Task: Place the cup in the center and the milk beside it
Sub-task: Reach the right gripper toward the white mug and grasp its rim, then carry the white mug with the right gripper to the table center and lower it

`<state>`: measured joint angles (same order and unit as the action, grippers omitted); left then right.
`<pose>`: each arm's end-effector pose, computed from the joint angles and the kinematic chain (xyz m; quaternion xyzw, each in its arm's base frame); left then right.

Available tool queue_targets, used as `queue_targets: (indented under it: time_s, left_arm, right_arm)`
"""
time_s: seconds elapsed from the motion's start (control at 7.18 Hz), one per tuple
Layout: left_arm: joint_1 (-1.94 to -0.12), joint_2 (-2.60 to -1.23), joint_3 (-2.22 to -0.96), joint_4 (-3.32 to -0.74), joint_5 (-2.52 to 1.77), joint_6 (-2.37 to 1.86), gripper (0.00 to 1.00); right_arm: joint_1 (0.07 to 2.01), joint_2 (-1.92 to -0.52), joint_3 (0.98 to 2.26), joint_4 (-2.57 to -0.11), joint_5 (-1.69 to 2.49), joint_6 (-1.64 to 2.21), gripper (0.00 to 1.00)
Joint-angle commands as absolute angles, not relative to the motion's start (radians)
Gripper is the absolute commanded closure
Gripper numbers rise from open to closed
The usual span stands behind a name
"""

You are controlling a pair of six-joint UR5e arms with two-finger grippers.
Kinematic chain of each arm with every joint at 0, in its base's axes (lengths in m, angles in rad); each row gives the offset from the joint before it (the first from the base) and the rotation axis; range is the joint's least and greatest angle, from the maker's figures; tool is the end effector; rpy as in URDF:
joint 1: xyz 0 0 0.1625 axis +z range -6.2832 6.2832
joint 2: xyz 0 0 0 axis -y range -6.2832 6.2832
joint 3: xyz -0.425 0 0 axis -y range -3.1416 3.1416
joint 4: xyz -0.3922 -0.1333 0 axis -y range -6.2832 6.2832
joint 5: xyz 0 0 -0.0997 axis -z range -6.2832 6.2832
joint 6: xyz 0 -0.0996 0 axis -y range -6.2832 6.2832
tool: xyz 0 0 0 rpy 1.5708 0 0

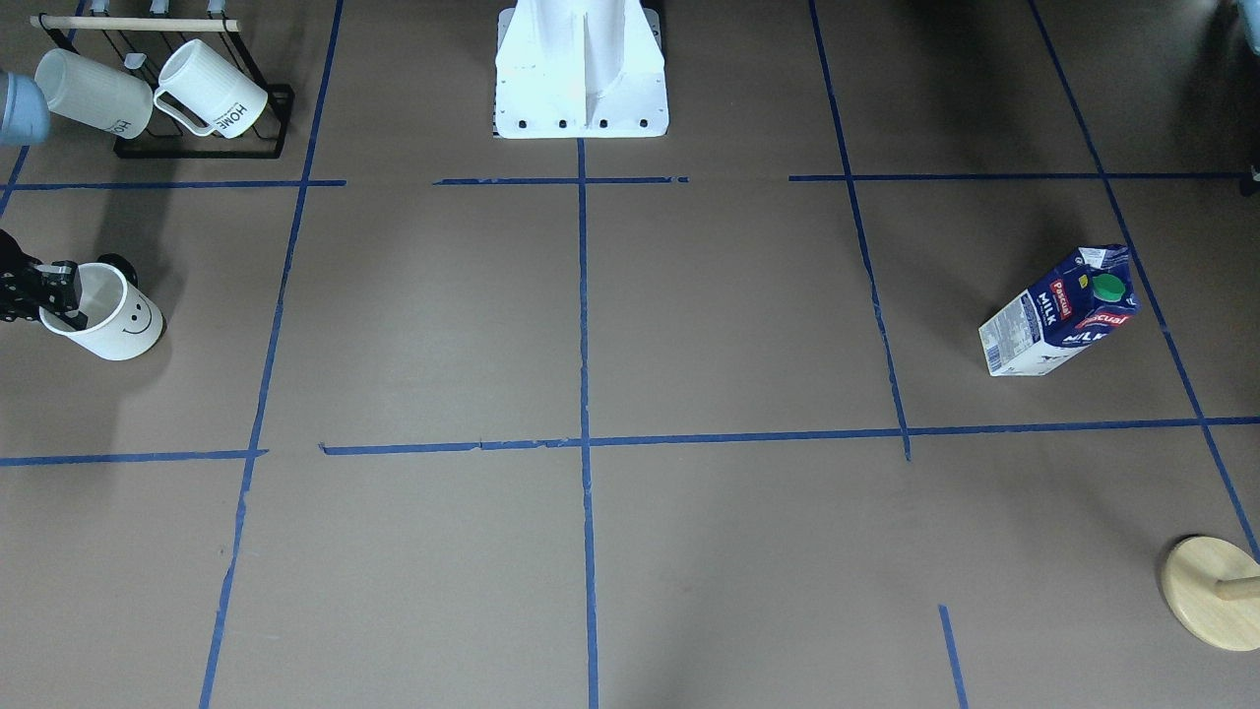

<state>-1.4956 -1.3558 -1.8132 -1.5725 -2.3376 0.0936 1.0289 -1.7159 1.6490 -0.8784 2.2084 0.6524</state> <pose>-0.0337 -0.4068 0.6358 0.0169 0.3739 0.0836 0.9235 -0.1726 -0.4302 0.6158 0.0739 -0.4109 -0.0464 0.9075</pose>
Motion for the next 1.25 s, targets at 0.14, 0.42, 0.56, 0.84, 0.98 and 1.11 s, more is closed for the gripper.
queue_targets:
  time_s: [0.14,0.42,0.56,0.84,0.98,1.11]
  left_arm:
    - [-1.496,-1.356,-1.815,-1.572,-2.338,0.094,0.0]
    - [-1.496,-1.358,-1.815,-1.574,-2.338,0.094,0.0]
    - [-1.496,-1.358,-1.816,-1.572,-2.338,0.094,0.0]
    - [-1.496,-1.358,-1.816,-1.575,-2.338,0.094,0.0]
    - [-1.496,-1.359,-1.816,-1.578,-2.338,0.094,0.0]
    - [-1.494,-1.359,-1.815,-1.58,-2.338,0.094,0.0]
  right_arm:
    - [1.031,-1.657,1.663,-0.919,2.233,0.658,1.0]
    - [1.028,-1.448,1.687,-1.169,2.229,0.658,1.0]
    - [0.987,-1.34,1.686,-1.257,2.221,0.664,1.0]
    - [0.864,-1.182,1.674,-1.371,2.151,0.794,1.0]
    - [0.82,-1.093,1.634,-1.402,2.113,0.869,1.0]
    - [0.778,-0.972,1.535,-1.41,2.103,0.959,1.0]
